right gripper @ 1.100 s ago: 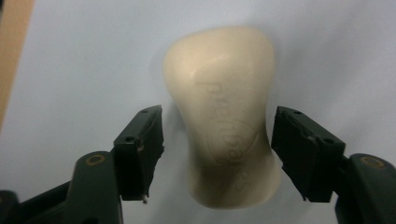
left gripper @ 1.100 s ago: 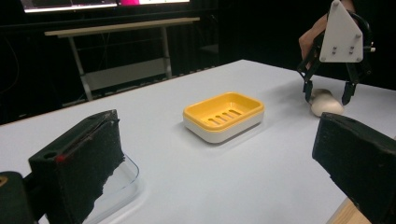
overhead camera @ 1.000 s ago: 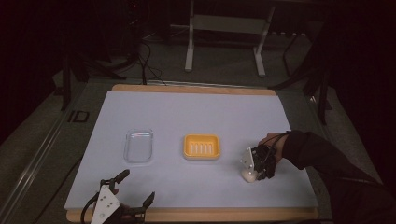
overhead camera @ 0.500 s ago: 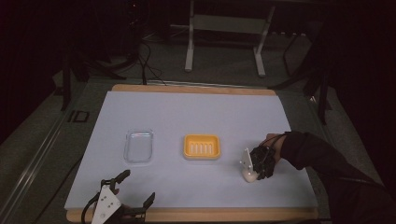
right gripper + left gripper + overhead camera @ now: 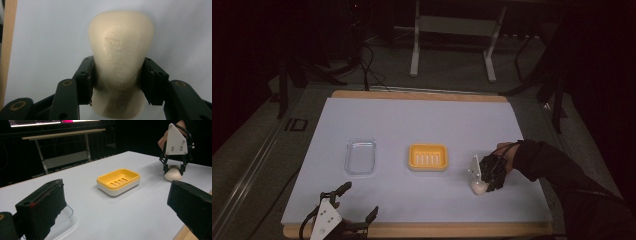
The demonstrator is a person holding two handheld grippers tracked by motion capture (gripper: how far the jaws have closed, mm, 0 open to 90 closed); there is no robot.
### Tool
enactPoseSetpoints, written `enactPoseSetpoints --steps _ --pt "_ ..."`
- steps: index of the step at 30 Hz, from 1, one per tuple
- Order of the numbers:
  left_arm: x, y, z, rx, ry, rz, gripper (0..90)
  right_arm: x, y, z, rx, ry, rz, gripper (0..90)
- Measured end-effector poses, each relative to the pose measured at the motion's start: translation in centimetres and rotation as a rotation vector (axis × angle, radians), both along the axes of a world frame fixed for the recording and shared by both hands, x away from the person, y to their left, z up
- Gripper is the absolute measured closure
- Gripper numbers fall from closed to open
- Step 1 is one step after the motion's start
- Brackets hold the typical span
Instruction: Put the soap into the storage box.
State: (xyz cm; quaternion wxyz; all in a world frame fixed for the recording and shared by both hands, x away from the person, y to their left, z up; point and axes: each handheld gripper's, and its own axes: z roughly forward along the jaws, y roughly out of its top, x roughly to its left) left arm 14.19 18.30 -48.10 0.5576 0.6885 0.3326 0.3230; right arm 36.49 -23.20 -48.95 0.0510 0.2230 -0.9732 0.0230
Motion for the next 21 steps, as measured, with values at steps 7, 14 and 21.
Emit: enactPoseSetpoints --steps 7,14,21 --pt "0.0 -0.1 0.0 0.004 0.002 -0.009 1.7 0.5 -0.2 1.2 0.064 0.025 -0.010 49.4" --pt "0.0 -0.1 0.0 0.008 -0.001 -0.013 1.7 0.8 -0.5 2.1 0.133 0.043 -0.038 49.4" --pt "0.1 -0.2 0.0 0.005 -0.004 -0.018 1.7 1.0 -0.5 3.1 0.183 0.055 -0.078 49.4"
